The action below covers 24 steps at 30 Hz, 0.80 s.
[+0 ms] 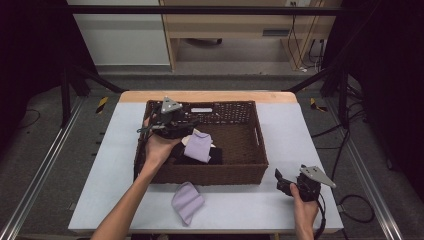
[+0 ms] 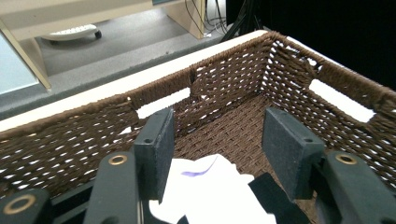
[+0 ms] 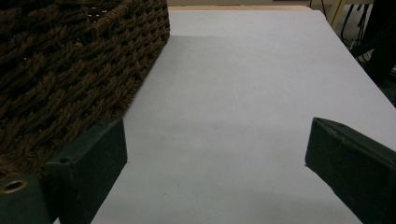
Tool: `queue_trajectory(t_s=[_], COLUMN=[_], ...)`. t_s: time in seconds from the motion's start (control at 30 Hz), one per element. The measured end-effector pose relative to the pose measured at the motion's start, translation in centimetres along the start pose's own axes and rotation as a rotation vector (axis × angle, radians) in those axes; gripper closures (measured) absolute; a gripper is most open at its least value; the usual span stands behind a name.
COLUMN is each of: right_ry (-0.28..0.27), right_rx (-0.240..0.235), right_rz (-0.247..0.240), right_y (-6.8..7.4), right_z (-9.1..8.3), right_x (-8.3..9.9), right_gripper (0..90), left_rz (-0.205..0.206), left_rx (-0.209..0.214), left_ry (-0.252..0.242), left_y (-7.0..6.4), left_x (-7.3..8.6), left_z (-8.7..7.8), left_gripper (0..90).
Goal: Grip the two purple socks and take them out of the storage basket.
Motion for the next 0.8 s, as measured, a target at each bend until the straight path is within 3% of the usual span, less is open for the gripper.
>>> queue_trajectory(t_s=[0.3,0.43,0.53,0.8], right_ry=[0.0,-0.002,-0.003,-0.001], right_rx=[-0.007,-0.003,-0.003,0.008], right_rz=[-0.003,-0.003,-0.009,-0.016], right_y=[0.0,0.0,0.0,0.1], right_z=[0.0,0.0,0.0,0.0], right_x=[0.0,0.0,0.0,0.0], right_gripper=[6.1,6.1,6.2,3.5], left_rz=[0.037,0.006,-0.018,-0.009], left_rx=[0.002,0.006,0.017,0.003], left_ry=[0.142,0.232,0.275,0.41], left_y=[0.2,0.8,1.3,1.8], left_x=[1.4,2.1,2.4,3.5], left_z=[4.6,6.2,6.7,8.4], left_gripper=[44.1,44.2,44.8,47.9])
Point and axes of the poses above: each handheld gripper's, and its own axes: z roughly forward along the jaws, x roughly out of its underside, y roughly to its left, the point moved 2 cm from there along z, roughly forward along the jaws, and after that the axes turned 3 degrees about y, right-handed, at the moved point
